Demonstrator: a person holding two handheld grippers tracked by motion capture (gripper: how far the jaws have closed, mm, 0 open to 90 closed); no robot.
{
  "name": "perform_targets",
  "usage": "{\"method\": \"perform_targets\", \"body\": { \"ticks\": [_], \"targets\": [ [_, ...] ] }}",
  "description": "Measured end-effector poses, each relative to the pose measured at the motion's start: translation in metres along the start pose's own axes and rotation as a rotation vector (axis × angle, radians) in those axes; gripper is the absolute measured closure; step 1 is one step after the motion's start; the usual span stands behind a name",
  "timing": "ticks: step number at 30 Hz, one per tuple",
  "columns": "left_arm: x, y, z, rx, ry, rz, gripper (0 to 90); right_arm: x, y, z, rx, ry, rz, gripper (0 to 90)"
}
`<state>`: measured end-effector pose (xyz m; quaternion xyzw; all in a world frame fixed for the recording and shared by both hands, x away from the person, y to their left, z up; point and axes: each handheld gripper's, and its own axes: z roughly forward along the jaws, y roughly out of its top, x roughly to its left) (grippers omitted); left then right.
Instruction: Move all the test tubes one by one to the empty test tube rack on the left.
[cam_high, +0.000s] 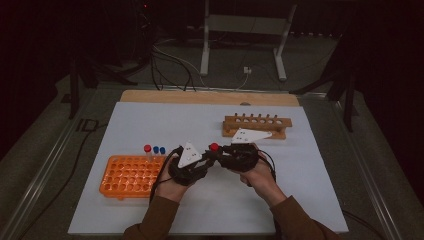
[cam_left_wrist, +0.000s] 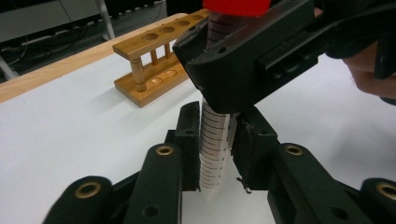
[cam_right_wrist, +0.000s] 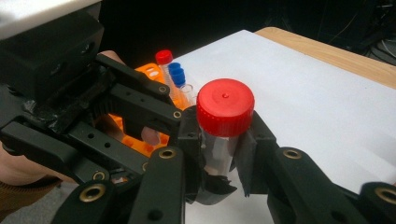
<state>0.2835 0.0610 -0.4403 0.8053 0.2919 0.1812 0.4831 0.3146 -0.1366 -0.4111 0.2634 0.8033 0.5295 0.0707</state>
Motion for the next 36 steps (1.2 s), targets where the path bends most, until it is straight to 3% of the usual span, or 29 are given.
{"method": "perform_targets", "body": {
  "ticks": [3,6,12,16,19,23,26,28,30,36],
  "targets": [
    [0.002,-0.002,-0.003,0.001,0.01,-0.01,74.9,-0.002,-0.001,-0.004,-0.027,0.043,0.011,57.8],
    [0.006,-0.005,-0.011,-0.018,0.023,-0.03,74.9,-0.005,-0.001,-0.013,-0.068,0.044,0.025,40.0],
    [0.021,-0.011,-0.043,-0.068,0.064,-0.06,74.9,-0.019,-0.01,-0.033,-0.091,-0.073,0.045,15.2],
    [0.035,-0.021,-0.074,-0.102,0.114,-0.092,74.9,-0.031,-0.022,-0.047,-0.095,-0.163,0.065,7.1],
    [0.047,-0.031,-0.099,-0.131,0.176,-0.128,74.9,-0.039,-0.032,-0.058,-0.094,-0.225,0.076,2.4],
    [0.064,-0.045,-0.128,-0.168,0.277,-0.181,74.9,-0.046,-0.04,-0.072,-0.118,-0.256,0.106,1.6],
    [0.075,-0.056,-0.142,-0.181,0.356,-0.216,74.9,-0.049,-0.045,-0.081,-0.135,-0.274,0.116,1.6],
    [0.081,-0.063,-0.142,-0.167,0.413,-0.229,74.9,-0.05,-0.047,-0.086,-0.144,-0.278,0.125,1.6],
    [0.089,-0.07,-0.137,-0.157,0.437,-0.257,75.0,-0.051,-0.048,-0.09,-0.153,-0.278,0.132,1.6],
    [0.102,-0.081,-0.103,-0.089,0.458,-0.272,75.1,-0.053,-0.05,-0.1,-0.181,-0.297,0.139,1.6]
  ]
}}
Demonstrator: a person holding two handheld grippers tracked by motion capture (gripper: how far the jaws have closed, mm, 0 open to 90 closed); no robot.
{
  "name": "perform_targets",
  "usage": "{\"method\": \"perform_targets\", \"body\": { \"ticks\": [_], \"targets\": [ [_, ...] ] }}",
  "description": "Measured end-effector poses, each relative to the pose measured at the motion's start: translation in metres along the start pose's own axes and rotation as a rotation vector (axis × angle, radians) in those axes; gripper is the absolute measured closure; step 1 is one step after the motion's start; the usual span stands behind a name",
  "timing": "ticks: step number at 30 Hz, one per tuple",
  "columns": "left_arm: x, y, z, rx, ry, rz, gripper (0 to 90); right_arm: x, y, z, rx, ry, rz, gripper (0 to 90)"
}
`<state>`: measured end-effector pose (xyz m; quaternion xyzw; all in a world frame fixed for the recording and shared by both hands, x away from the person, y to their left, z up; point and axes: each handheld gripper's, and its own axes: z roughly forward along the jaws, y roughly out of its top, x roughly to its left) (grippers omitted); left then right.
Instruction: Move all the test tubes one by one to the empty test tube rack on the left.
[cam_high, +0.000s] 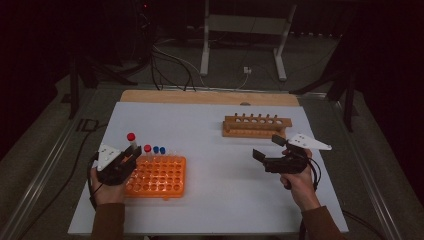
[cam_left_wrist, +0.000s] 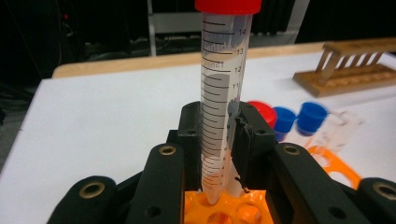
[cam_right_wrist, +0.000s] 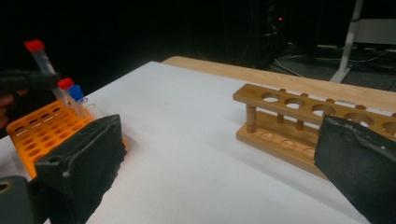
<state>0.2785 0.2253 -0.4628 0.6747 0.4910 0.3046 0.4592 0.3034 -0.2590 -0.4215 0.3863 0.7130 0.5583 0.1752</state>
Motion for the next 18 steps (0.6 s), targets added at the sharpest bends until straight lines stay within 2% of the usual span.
{"method": "perform_targets", "body": {
  "ticks": [3,7,9,11,15,18],
  "targets": [
    [0.0,-0.003,0.01,0.011,0.011,-0.016,75.2,-0.003,-0.001,-0.004,-0.008,-0.008,0.008,1.6],
    [0.0,-0.012,0.016,0.087,0.014,-0.004,75.2,-0.006,-0.003,-0.009,-0.01,-0.016,0.012,1.6],
    [0.0,-0.017,0.02,0.142,0.009,0.007,75.2,-0.008,-0.004,-0.011,-0.011,-0.021,0.01,1.7],
    [-0.002,-0.015,0.022,0.17,0.018,0.016,75.4,-0.009,-0.005,-0.012,-0.008,-0.027,0.016,1.7],
    [-0.003,-0.013,0.027,0.258,0.023,0.03,75.6,-0.01,-0.009,-0.015,0.0,-0.042,0.011,1.7],
    [-0.002,-0.012,0.026,0.282,0.017,0.028,75.6,-0.012,-0.012,-0.017,0.008,-0.054,0.007,1.7]
  ]
}}
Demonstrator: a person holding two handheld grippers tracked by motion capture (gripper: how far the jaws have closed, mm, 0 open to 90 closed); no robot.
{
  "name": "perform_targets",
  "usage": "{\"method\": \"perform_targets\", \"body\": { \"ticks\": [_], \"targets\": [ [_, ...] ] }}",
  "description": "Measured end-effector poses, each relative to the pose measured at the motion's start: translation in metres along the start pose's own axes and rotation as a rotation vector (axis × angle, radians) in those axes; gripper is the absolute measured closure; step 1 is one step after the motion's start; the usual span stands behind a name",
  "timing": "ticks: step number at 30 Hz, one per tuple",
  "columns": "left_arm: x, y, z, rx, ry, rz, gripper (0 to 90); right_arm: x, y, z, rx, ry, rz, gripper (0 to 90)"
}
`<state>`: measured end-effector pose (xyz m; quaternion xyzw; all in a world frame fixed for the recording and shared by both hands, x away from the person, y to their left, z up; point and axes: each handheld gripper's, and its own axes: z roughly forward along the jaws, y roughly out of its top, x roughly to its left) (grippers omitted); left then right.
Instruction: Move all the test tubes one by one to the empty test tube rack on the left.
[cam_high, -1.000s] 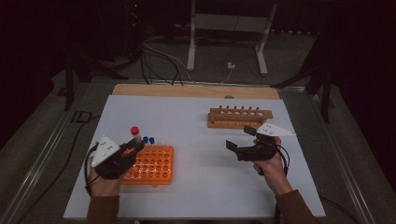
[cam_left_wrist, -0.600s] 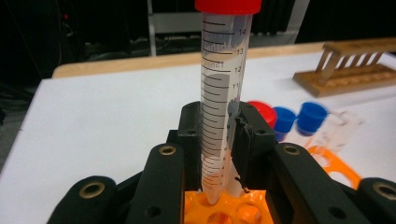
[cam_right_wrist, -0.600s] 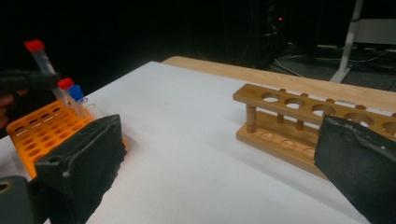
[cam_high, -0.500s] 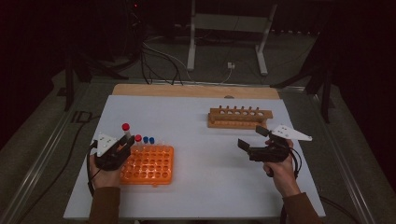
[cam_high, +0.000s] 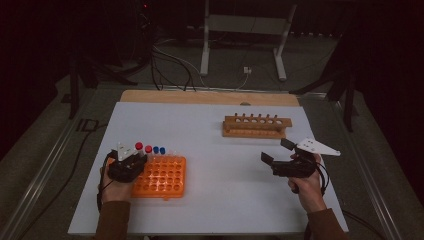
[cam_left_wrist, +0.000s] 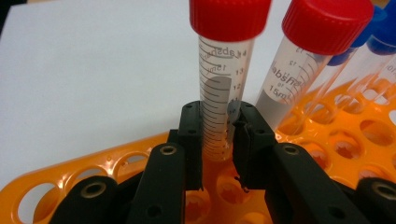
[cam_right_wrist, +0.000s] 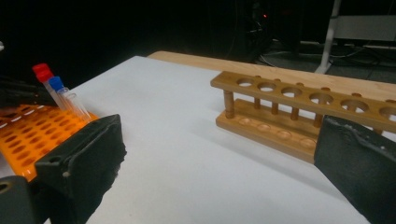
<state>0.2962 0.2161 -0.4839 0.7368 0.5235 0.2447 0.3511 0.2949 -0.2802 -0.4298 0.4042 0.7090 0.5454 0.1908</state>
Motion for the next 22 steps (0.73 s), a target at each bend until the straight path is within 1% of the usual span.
{"method": "perform_targets", "body": {
  "ticks": [2,3,4,5,6,7,8,11,12,13,14,16,18,20,22],
  "targets": [
    [0.0,-0.001,-0.001,0.001,-0.004,-0.007,74.9,-0.001,-0.002,-0.001,0.004,-0.011,0.0,1.7],
    [0.001,-0.002,-0.003,-0.005,0.004,-0.02,72.2,-0.002,-0.003,-0.002,0.005,-0.018,0.0,1.7],
    [0.003,-0.004,-0.005,-0.02,0.002,-0.033,66.0,-0.002,-0.004,-0.003,0.003,-0.026,-0.007,1.6],
    [0.006,-0.006,-0.008,-0.042,-0.01,-0.048,60.0,-0.003,-0.005,-0.004,0.004,-0.035,-0.005,1.7],
    [0.008,-0.008,-0.011,-0.06,-0.02,-0.068,51.2,-0.003,-0.007,-0.006,0.001,-0.044,-0.014,1.7],
    [0.01,-0.01,-0.015,-0.075,-0.026,-0.074,46.2,-0.003,-0.009,-0.007,0.0,-0.052,-0.016,1.7],
    [0.012,-0.012,-0.02,-0.095,-0.035,-0.074,43.6,-0.004,-0.011,-0.009,-0.001,-0.06,-0.02,1.7],
    [0.014,-0.014,-0.039,-0.201,-0.059,-0.076,30.0,-0.005,-0.019,-0.012,-0.006,-0.09,-0.028,1.7],
    [0.013,-0.014,-0.047,-0.252,-0.06,-0.07,27.1,-0.005,-0.022,-0.013,-0.008,-0.106,-0.03,1.6],
    [0.013,-0.014,-0.052,-0.278,-0.055,-0.07,23.2,-0.006,-0.026,-0.015,-0.012,-0.121,-0.031,1.6],
    [0.012,-0.013,-0.057,-0.307,-0.05,-0.073,18.0,-0.006,-0.028,-0.016,-0.014,-0.124,-0.025,1.4],
    [0.011,-0.013,-0.066,-0.357,-0.063,-0.077,11.0,-0.007,-0.031,-0.017,-0.022,-0.143,-0.026,0.7],
    [0.01,-0.011,-0.071,-0.381,-0.066,-0.07,2.1,-0.007,-0.033,-0.019,-0.03,-0.161,-0.027,0.7],
    [0.01,-0.01,-0.073,-0.404,-0.08,-0.074,0.7,-0.008,-0.033,-0.021,-0.04,-0.169,-0.026,0.6],
    [0.01,-0.011,-0.073,-0.409,-0.073,-0.085,0.6,-0.009,-0.035,-0.021,-0.037,-0.18,-0.026,0.0]
  ]
}}
